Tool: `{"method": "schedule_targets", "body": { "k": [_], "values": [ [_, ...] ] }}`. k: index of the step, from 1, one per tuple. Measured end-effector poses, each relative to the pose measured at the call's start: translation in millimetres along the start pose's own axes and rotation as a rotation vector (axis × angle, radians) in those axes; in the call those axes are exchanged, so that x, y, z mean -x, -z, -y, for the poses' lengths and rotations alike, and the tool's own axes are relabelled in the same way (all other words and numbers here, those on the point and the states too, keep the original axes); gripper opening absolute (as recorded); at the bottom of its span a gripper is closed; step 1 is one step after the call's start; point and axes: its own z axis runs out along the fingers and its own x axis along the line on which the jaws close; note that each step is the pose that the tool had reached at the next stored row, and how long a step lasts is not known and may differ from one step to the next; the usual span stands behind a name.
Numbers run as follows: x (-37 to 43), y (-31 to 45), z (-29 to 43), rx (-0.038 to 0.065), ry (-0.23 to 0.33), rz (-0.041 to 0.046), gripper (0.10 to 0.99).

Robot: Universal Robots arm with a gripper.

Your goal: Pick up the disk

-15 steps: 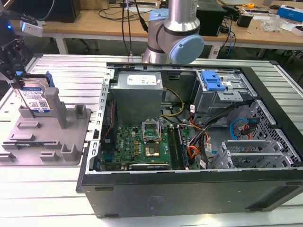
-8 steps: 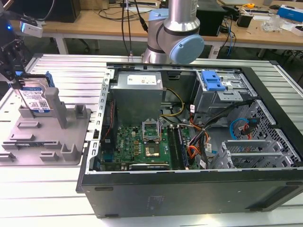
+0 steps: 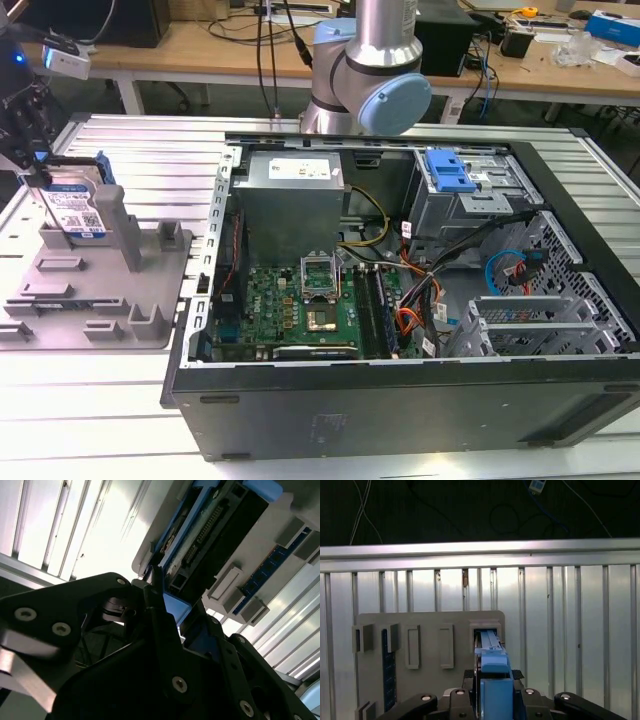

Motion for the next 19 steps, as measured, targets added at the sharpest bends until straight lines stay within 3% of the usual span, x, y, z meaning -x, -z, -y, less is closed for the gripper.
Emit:
{"method": "schedule_targets", "body": {
  "k": [4, 6, 12, 14, 19],
  "values": [
    [0.0, 0.4, 0.0, 0.000, 0.000, 0.0002, 0.365],
    [-0.1, 10.0, 0.1, 0.000, 0.000, -0.0016, 0.365],
    [-0.9, 43.5, -0.1, 0.000, 0.000, -0.0023, 0.365],
    [-1.3, 61.4, -0.1, 0.000, 0.000, -0.0025, 0.365],
    [-2.0, 93.4, -0.1, 0.000, 0.000, -0.0024, 0.365]
  ]
}}
